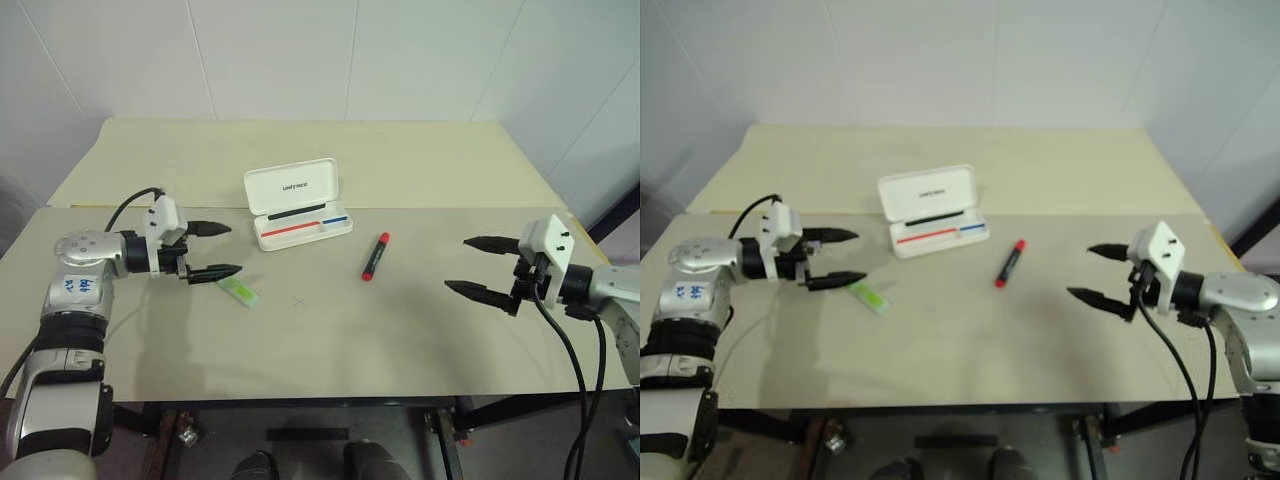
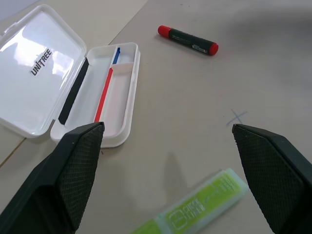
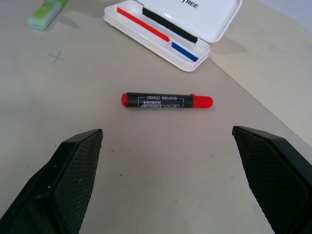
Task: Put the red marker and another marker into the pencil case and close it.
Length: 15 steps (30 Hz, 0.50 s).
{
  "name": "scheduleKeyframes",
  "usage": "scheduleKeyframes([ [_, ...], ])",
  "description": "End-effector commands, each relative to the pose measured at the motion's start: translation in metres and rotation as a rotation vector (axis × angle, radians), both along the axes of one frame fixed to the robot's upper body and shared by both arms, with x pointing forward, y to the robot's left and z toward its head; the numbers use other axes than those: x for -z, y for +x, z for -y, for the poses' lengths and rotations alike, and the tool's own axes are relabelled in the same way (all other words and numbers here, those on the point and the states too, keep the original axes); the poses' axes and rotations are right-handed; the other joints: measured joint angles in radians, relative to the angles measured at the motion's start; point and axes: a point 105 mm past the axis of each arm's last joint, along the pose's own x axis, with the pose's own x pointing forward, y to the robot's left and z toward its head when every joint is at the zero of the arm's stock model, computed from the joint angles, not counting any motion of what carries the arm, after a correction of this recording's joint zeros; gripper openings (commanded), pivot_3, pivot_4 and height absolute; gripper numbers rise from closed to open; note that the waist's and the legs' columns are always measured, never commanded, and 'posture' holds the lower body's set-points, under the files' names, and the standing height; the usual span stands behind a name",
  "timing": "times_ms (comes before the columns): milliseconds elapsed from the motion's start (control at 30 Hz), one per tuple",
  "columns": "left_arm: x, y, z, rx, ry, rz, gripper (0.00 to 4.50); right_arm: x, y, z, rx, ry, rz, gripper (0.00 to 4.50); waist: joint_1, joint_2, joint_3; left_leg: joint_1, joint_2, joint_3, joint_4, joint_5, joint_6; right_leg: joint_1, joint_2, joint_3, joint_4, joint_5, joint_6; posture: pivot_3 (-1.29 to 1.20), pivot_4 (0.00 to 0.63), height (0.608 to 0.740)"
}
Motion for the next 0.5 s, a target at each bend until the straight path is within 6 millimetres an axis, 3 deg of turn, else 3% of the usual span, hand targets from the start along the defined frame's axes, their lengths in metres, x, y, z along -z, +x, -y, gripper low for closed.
scheduleKeyframes([
  [33, -0.012, 0.004, 0.003, 0.0, 0.003, 0.052, 4.48, -0.015, -0.002, -0.003, 0.011, 0.043, 0.078, 4.5, -0.001, 0.0, 0.0, 0.0, 0.0, 0.0, 0.0, 0.0, 0.0, 0.0, 0.0, 0.0, 0.0, 0.0, 0.0, 0.0, 0.15, 0.74],
  [333, -0.018, 0.027, 0.017, -0.021, 0.018, 0.087, 4.48, -0.015, -0.001, -0.023, -0.001, 0.087, 0.109, 4.5, 0.005, -0.001, 0.0, 0.0, -0.001, 0.0, 0.001, 0.0, 0.0, 0.0, 0.0, 0.0, 0.0, 0.0, 0.001, 0.0, 0.15, 0.74],
  [500, -0.022, 0.046, 0.042, -0.028, 0.017, 0.103, 4.48, -0.013, 0.002, -0.03, -0.006, 0.123, 0.119, 4.5, 0.009, -0.001, 0.001, -0.001, -0.001, -0.001, 0.001, 0.0, 0.0, 0.0, 0.0, 0.0, 0.0, 0.0, 0.001, 0.0, 0.15, 0.74],
])
